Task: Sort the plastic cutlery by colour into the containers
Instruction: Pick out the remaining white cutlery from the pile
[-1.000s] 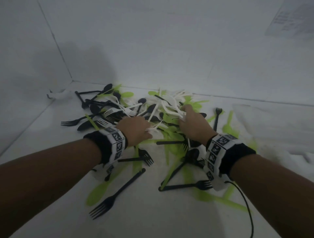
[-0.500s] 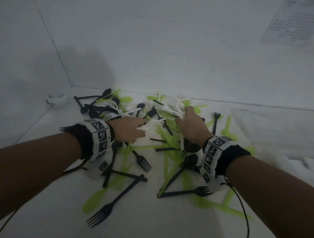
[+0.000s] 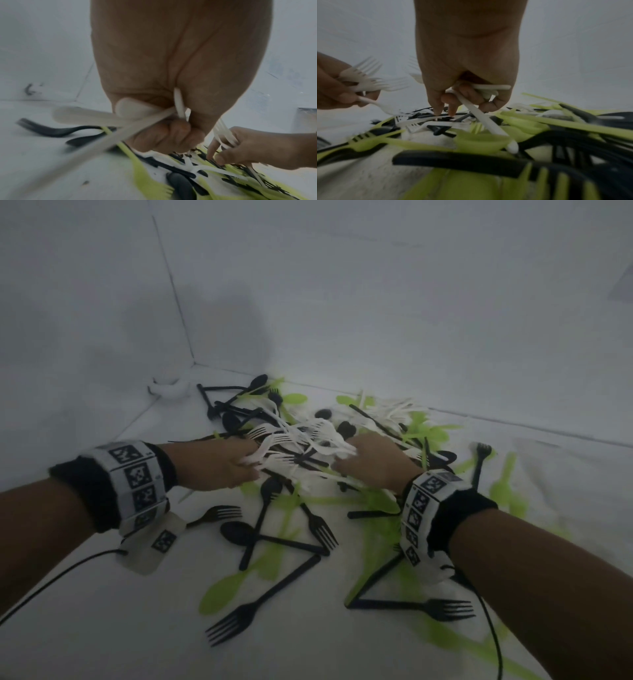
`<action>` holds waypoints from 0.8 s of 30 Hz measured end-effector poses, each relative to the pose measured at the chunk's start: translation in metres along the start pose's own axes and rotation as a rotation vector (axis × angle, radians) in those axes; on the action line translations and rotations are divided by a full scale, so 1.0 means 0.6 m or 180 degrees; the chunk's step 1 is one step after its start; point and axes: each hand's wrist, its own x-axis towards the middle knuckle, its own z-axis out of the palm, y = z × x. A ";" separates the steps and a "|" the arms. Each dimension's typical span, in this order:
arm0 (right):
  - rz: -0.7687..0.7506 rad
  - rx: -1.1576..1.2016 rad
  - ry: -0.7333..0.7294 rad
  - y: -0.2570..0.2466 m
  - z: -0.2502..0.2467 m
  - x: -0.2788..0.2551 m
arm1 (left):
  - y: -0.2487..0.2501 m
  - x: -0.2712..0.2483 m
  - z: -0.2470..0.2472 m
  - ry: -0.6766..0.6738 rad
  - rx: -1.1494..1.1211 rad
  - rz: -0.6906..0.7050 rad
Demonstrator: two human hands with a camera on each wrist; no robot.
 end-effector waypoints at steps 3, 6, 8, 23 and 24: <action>-0.0030 -0.0268 -0.0273 -0.018 0.012 0.007 | -0.018 -0.011 0.009 -0.0059 -0.0557 -0.0257; -0.0043 -0.0366 -0.0393 -0.023 0.013 0.013 | -0.031 -0.015 0.015 -0.0015 -0.0841 -0.0409; -0.0110 -0.0463 -0.0424 -0.023 0.010 0.015 | -0.035 -0.013 0.019 0.0153 -0.1182 -0.0465; 0.0307 0.1244 0.0111 0.004 -0.018 -0.024 | -0.005 0.078 0.044 0.1065 -0.0106 -0.0125; 0.0370 0.1399 0.0272 0.005 -0.020 -0.030 | 0.001 0.086 0.047 0.1085 0.0002 -0.0080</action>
